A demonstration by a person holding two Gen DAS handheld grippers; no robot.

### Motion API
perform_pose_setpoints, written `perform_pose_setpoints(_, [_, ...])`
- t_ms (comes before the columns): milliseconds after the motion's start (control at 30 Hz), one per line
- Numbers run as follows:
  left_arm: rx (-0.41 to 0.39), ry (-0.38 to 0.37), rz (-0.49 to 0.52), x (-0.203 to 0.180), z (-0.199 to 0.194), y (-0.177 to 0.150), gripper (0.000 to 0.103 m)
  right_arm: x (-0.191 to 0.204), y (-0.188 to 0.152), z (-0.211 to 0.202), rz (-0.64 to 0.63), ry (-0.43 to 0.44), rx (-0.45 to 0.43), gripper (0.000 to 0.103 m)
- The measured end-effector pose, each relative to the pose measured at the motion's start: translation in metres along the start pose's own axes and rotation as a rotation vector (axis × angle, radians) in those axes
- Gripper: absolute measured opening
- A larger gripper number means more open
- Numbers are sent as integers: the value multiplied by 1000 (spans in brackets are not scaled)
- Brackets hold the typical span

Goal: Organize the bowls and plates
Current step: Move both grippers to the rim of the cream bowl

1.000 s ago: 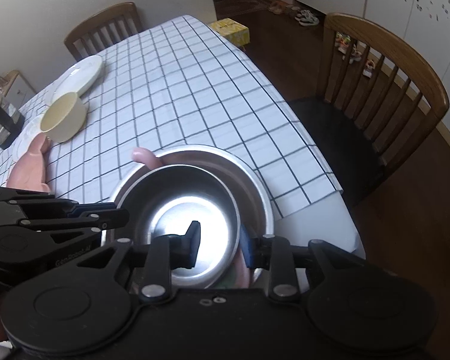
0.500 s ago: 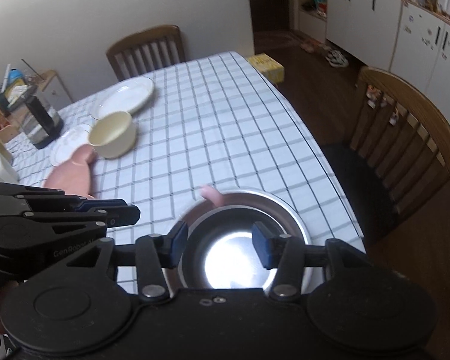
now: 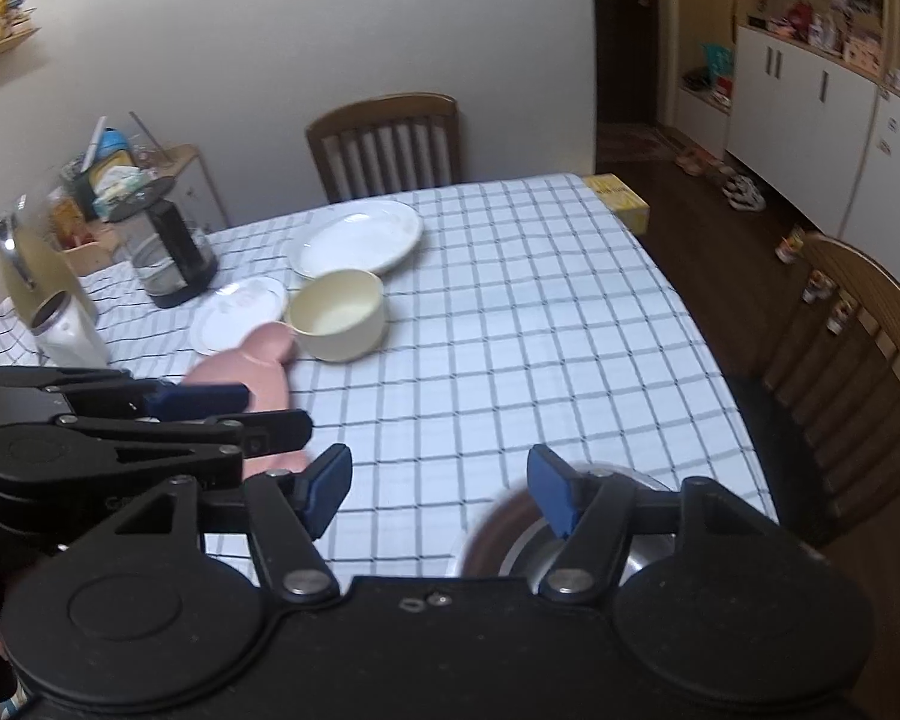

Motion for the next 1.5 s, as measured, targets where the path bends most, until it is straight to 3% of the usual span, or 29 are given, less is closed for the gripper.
perform_pose_setpoints(300, [-58, 74, -64, 58, -7, 18, 75, 40, 25, 24, -56, 70, -25, 85])
perform_pose_setpoints(500, [-68, 132, -117, 97, 7, 29, 79, 58, 45, 52, -75, 112, -40, 103])
perform_pose_setpoints(800, [-2, 207, -122, 144, 71, 44, 79, 64, 76, 119, -106, 102, -34, 103])
perform_pose_setpoints(1033, [67, 232, -125, 169, 127, 51, 79, 57, 86, 181, -92, 80, 25, 102])
perform_pose_setpoints(1500, [202, 256, -153, 201, 223, 38, 79, 51, 68, 290, -97, 64, 188, 81])
Point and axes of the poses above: each gripper's, at about its wrist camera, not at the fingertips, and z roughly the way its jaws point, x to its left, y to its top, the point moved 8 cm from there along z, roughly the way its jaws point, and after that the axes turned 8 degrees about -x, right-handed, at the moved point
